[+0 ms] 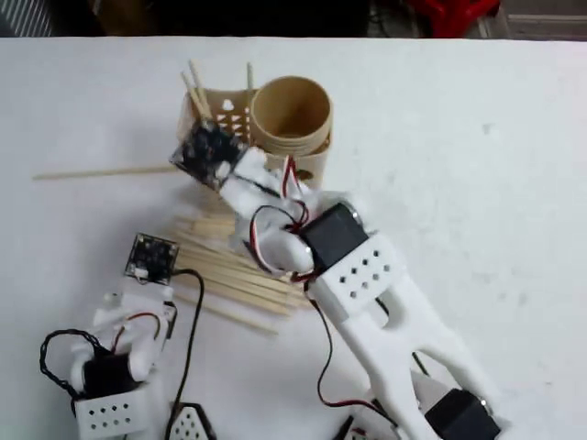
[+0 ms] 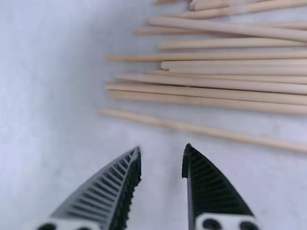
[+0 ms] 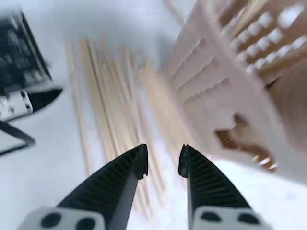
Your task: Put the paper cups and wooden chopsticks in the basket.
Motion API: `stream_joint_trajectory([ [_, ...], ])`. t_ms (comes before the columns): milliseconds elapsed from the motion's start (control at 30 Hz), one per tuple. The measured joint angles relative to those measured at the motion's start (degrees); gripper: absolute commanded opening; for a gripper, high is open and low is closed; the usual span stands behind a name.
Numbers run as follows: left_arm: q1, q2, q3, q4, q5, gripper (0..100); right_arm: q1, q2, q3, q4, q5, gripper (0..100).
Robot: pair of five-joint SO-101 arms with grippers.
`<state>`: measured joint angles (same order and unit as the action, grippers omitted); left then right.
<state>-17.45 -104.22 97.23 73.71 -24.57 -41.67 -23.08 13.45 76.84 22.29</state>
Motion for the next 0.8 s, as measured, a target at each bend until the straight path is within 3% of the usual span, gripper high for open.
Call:
stream_joint_trajectory([
  [200, 0.0, 0.0, 0.0, 0.0, 0.0, 15, 1.8, -6.3, 21.1, -9.1, 0.1, 11.5],
  [400, 0.7, 0.0, 0.0, 0.0, 0.0, 15, 8.9, -15.9, 40.9, -16.7, 0.4, 1.6],
  [800, 4.4, 0.0, 0.0, 0.0, 0.0, 15, 20.4, -29.2, 61.2, -20.2, 5.2, 2.7],
])
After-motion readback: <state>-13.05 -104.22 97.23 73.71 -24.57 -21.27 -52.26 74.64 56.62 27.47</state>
